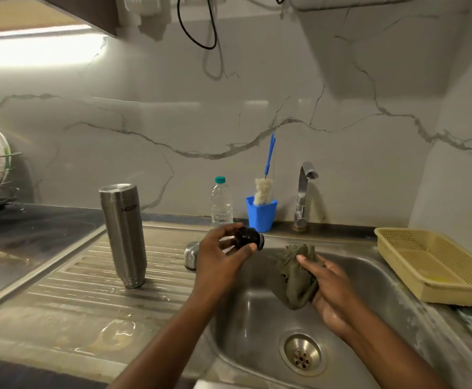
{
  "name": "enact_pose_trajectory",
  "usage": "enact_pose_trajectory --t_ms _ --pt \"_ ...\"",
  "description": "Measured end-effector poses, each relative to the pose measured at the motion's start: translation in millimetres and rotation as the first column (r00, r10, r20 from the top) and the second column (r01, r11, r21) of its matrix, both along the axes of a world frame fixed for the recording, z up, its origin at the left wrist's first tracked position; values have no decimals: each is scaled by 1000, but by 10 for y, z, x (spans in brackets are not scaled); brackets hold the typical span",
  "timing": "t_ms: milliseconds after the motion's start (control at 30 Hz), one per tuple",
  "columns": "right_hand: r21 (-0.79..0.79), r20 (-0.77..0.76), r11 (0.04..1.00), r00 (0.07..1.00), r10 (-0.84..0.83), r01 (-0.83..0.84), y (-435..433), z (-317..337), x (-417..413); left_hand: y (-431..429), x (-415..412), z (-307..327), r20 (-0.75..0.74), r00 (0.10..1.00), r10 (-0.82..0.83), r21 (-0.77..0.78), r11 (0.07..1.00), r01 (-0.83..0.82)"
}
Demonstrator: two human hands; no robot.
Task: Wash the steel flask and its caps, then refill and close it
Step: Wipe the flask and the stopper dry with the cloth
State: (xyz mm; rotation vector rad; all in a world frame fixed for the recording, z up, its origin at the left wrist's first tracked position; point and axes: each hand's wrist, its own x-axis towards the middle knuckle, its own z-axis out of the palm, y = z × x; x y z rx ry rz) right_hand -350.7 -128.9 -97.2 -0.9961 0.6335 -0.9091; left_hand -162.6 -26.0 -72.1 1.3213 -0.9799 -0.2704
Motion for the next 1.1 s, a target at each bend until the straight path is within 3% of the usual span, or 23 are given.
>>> enact_pose_trajectory --t_ms 200,333,533,733,1100 --pt "81 -36 994 997 74 -71 22 -22 10 446 569 283 197 980 30 252 964 -81" --pt "92 -66 985 986 154 -148 128 16 40 680 933 256 422 903 86 399 876 -270" --pt "101 -62 975 976 206 -200 168 39 -1 769 1109 128 560 828 29 528 757 -384" --pt "107 -27 978 983 184 -180 120 23 -5 705 1095 59 636 770 -53 577 694 -430" --pt "54 -41 992 992 118 -115 87 51 -4 613 1149 102 618 775 -133 652 637 -411"
